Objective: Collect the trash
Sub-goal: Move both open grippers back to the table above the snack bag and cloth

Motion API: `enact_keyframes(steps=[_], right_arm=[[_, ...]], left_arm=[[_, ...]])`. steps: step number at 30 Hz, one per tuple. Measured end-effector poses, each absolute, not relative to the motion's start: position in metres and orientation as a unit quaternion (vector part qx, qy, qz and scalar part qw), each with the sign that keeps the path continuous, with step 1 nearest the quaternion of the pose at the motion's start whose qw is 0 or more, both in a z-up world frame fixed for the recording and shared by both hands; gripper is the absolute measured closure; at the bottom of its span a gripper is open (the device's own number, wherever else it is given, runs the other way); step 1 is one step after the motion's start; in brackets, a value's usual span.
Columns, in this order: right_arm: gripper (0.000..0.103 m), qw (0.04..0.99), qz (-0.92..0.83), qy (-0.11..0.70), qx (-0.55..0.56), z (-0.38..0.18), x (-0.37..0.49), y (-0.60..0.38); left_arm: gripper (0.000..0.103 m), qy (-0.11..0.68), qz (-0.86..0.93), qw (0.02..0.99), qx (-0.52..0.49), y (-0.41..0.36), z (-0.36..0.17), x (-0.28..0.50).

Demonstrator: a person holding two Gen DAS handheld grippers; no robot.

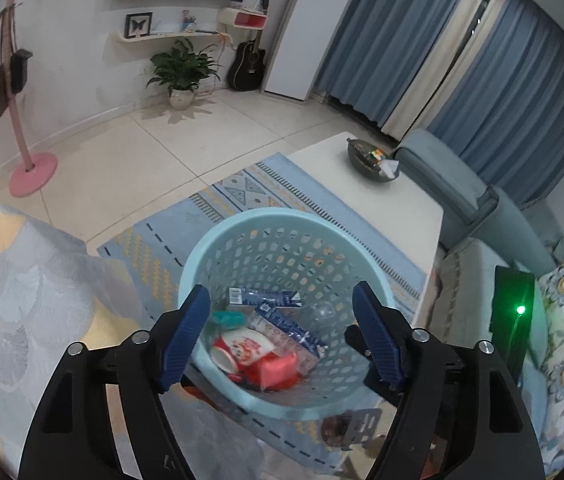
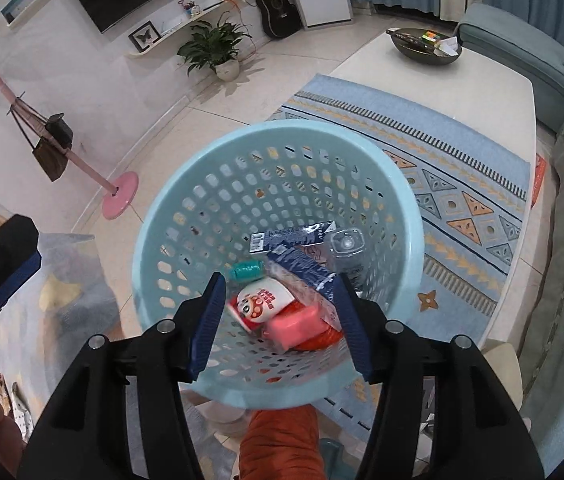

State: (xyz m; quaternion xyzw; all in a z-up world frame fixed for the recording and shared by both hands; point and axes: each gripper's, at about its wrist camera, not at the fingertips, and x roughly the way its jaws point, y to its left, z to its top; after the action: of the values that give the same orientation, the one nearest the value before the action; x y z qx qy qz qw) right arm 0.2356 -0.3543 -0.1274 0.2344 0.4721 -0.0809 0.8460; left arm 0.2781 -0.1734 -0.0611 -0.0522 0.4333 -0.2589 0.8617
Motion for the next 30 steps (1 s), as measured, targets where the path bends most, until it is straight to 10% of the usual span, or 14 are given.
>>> enact_keyframes(steps=[30], right_arm=[[0.029, 0.918, 0.182, 0.351, 0.04, -0.009, 0.151, -0.073]], left_arm=[[0.028, 0.302, -0.025, 0.945, -0.126, 0.119, 0.023, 0.121]])
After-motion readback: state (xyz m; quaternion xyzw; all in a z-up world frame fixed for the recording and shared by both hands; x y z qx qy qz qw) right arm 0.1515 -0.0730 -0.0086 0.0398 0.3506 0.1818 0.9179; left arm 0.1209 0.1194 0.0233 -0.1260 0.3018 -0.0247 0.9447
